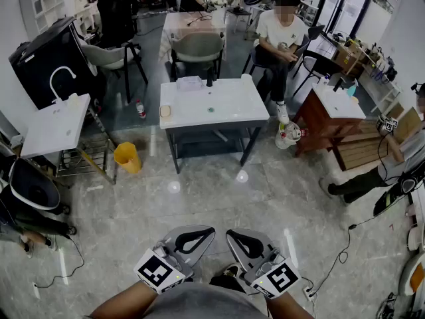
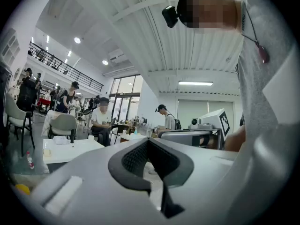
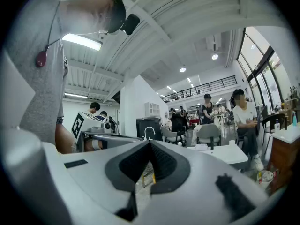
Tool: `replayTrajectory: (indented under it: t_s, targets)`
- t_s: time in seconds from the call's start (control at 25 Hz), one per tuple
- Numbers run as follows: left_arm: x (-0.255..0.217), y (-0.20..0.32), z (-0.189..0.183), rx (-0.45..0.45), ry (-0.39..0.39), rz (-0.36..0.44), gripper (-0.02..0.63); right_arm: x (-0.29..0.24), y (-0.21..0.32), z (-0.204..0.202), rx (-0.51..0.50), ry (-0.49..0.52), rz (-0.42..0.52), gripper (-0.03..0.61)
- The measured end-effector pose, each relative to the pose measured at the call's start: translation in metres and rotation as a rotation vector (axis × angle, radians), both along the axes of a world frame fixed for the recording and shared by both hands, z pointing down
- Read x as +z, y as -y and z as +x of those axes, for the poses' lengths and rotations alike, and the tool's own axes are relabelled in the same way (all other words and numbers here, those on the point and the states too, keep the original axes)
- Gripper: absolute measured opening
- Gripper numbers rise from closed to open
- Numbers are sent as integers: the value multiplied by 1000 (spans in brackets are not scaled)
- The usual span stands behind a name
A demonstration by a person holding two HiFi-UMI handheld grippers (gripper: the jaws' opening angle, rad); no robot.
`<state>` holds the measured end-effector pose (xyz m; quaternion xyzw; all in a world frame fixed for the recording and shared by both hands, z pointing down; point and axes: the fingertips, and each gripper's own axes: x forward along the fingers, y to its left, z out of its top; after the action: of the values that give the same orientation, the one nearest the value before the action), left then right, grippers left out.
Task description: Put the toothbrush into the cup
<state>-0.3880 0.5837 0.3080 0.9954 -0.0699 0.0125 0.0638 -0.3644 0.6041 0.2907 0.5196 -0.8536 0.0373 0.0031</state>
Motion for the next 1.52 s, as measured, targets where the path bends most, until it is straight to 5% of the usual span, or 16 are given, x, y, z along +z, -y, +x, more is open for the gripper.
replayTrajectory:
  t_s: [0.72, 1.08, 1.52]
  targets:
    - [-10, -43, 70, -22, 8, -40, 8, 1, -38, 73, -49, 10, -24, 14]
    - [-2, -67, 116, -81, 6, 7, 6, 9, -65, 120, -91, 11, -13, 12]
    - [7, -36, 145, -114, 36, -47, 6, 14, -34, 146, -113, 22, -10, 12]
